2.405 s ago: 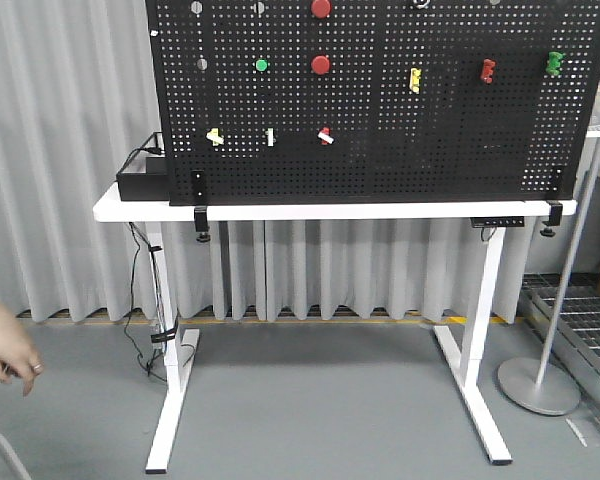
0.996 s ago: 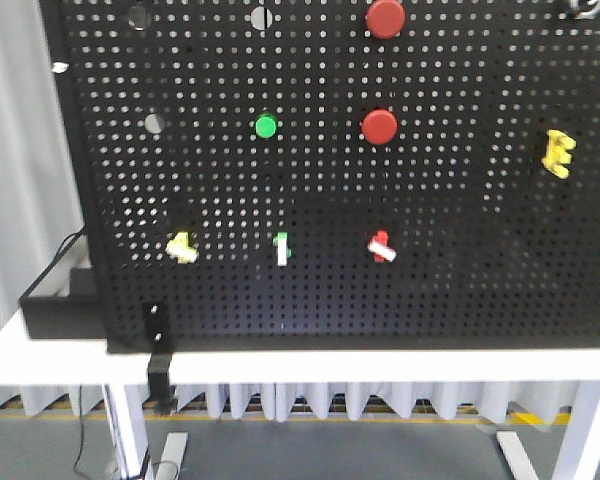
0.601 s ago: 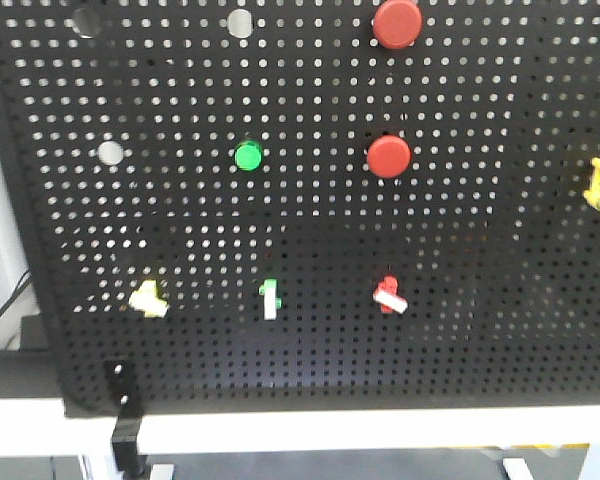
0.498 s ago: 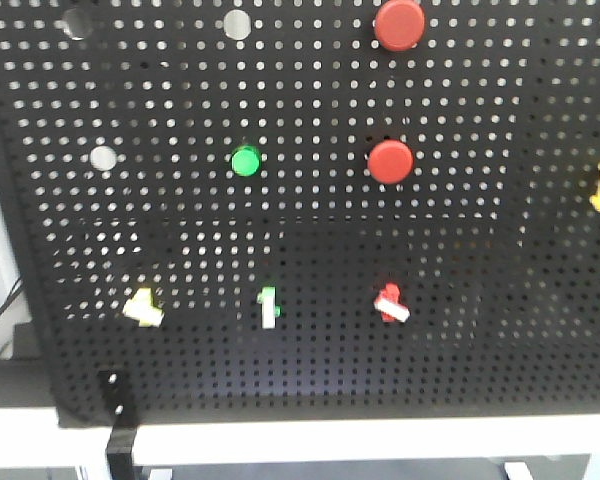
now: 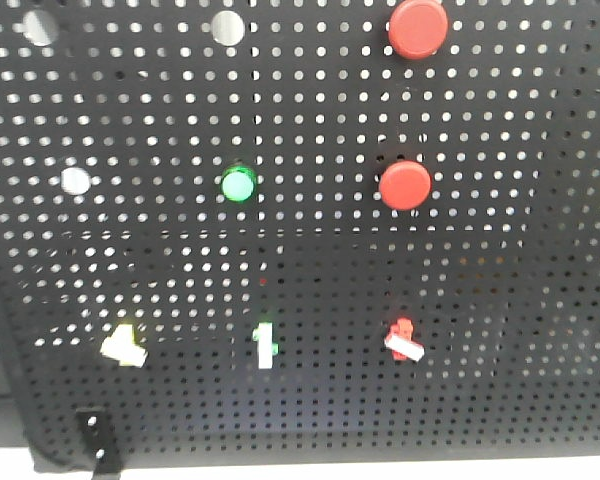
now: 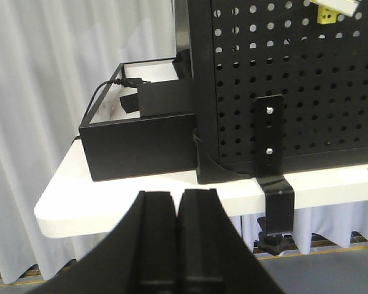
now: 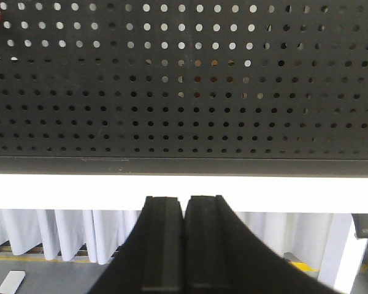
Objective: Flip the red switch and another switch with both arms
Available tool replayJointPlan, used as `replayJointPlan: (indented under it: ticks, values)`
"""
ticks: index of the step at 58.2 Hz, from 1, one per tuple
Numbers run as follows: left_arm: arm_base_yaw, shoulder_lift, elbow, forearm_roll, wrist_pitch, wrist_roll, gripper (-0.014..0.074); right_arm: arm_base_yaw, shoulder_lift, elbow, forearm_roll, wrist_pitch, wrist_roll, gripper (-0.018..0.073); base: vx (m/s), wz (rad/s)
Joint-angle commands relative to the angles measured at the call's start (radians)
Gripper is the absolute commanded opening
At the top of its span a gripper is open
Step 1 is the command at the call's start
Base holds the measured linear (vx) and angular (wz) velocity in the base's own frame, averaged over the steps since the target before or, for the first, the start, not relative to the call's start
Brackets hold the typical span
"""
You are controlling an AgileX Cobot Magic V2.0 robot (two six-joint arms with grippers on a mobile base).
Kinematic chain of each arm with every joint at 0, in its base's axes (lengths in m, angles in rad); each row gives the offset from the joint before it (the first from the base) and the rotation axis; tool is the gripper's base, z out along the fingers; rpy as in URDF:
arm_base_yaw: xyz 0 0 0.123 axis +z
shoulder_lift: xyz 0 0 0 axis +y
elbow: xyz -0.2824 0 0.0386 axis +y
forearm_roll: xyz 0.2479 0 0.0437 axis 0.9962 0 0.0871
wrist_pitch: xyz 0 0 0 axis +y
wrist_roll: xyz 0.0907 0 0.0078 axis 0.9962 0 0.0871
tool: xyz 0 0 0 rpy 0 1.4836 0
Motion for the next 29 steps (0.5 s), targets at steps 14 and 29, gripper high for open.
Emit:
replayJointPlan:
  ticks: [14, 29]
  values:
    - [-0.004, -0.005, 0.015, -0.007, -0.075, -0.004, 0.0002, -0.006, -0.010, 0.005, -0.013, -0.082, -0.006, -0.0006, 0.03, -0.01]
    - [-0.004, -0.005, 0.013, -0.006, -0.079, -0.002, 0.0002, -0.006, -0.010, 0.005, -0.013, -0.090, -0.006, -0.0006, 0.00, 0.00]
